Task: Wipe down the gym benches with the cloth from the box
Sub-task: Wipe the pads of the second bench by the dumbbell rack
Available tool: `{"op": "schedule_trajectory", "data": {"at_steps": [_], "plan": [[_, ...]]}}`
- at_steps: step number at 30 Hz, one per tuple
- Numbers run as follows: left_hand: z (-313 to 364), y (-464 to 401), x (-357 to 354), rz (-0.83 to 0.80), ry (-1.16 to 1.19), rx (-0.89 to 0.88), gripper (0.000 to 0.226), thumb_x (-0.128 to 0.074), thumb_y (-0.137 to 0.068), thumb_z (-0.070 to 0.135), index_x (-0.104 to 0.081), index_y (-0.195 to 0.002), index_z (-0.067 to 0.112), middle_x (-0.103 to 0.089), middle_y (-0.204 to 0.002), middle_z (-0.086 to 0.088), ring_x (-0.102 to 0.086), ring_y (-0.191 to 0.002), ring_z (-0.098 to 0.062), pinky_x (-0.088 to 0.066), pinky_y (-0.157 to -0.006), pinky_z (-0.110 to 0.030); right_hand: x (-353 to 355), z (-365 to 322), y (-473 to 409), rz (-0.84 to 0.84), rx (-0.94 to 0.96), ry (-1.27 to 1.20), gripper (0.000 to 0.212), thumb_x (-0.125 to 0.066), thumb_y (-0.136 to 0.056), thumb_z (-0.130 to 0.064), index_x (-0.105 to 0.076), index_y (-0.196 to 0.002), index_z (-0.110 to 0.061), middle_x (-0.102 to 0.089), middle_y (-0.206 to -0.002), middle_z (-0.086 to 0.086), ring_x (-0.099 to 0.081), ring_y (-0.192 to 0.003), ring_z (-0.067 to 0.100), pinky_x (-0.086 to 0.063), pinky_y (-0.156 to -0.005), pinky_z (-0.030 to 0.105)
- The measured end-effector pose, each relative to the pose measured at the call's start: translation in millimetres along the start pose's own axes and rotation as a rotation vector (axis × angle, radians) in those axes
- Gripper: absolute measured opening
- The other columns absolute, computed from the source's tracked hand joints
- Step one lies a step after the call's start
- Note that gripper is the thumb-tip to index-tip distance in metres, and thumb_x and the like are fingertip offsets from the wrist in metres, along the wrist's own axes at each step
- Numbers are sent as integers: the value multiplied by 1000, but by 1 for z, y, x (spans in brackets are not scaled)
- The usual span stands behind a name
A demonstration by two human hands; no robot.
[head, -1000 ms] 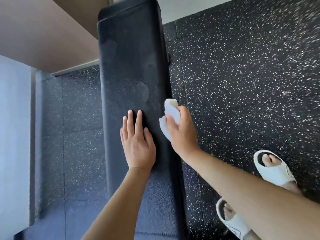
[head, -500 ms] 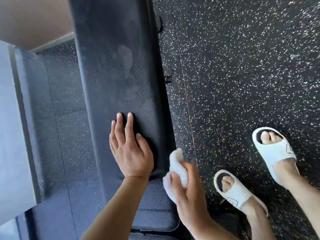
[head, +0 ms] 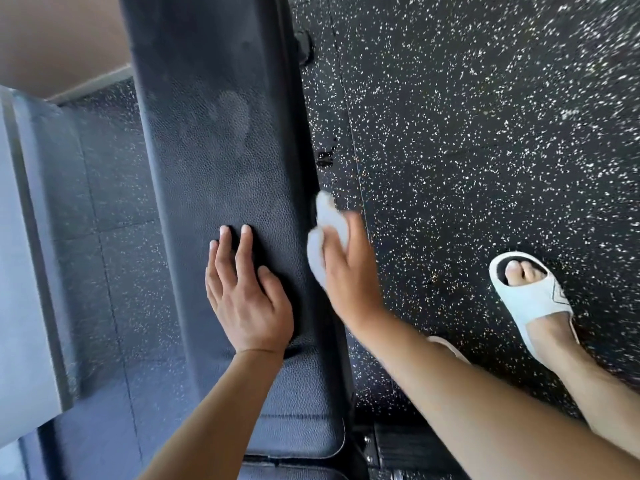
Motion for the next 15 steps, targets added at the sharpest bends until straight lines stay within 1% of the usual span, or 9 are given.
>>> {"op": "schedule_trajectory", "data": {"at_steps": [2,3,5,6,7,9,11,13,15], "plan": [[2,0,1,-7,-2,3,61,-39,-97,22,-43,-158,24,-34,-169,-2,-26,-157,-27,-19,-129,-46,16,31,71,-49,-86,-6,12,-50,-103,-42,-51,-102,-30,-59,-84,-4,-58,-75,17,-50,-67,41],[2,0,1,-7,-5,6,61,-40,-97,22,-43,-158,23,-34,-169,-3,-27,-157,-28,-19,-129,-46,25,47,109,-75,-156,-1,14,-49,-102,-49,-54,-106,-36,-63,-90,-6,-62,-79,15,-54,-71,38],[2,0,1,-7,-4,4,60,-40,-97,22,-44,-157,22,-35,-168,-4,-27,-157,-29,-20,-129,-46,38,69,169,-108,-297,14,21,-46,-96,-68,-54,-111,-54,-68,-101,-14,-66,-89,8,-55,-75,19],[2,0,1,-8,-3,1,60,-40,-97,21,-45,-157,21,-35,-168,-4,-28,-157,-29,-20,-129,-46,40,73,186,-100,-340,21,25,-46,-93,-73,-54,-110,-57,-68,-102,-15,-67,-92,7,-53,-75,15],[1,1,1,-8,-3,-2,60,-41,-97,21,-44,-158,22,-35,-168,-4,-28,-156,-29,-20,-129,-46,40,75,192,-76,-343,30,24,-48,-94,-70,-55,-109,-53,-69,-99,-12,-67,-90,8,-53,-73,17],[0,1,0,-3,4,-6,60,-42,-97,19,-44,-158,22,-35,-168,-4,-28,-156,-29,-20,-129,-45,35,70,182,-16,-300,33,12,-52,-99,-47,-58,-104,-38,-66,-85,-7,-65,-76,8,-51,-66,21],[-1,2,0,1,7,-11,60,-42,-98,19,-44,-158,22,-35,-168,-4,-28,-156,-29,-20,-129,-44,26,54,153,25,-248,20,7,-51,-101,-34,-55,-99,-29,-61,-80,-5,-61,-74,12,-51,-68,31],[0,1,0,3,5,-6,60,-41,-98,20,-44,-158,23,-35,-168,-4,-28,-157,-28,-20,-129,-45,16,33,109,44,-144,62,7,-52,-102,-33,-52,-98,-26,-58,-85,-6,-57,-79,17,-48,-71,40],[0,1,0,-4,10,8,61,-41,-98,21,-43,-158,24,-34,-169,-3,-27,-157,-28,-20,-129,-46,2,4,57,61,23,134,13,-54,-102,-31,-52,-101,-18,-56,-94,-1,-54,-85,22,-47,-74,43]]}}
Point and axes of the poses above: each hand's wrist, its own y-axis away from the middle knuckle, its own x-axis out of the back of the hand, z = x × y, the point moved 1 cm from there along -y, towards the middle knuckle
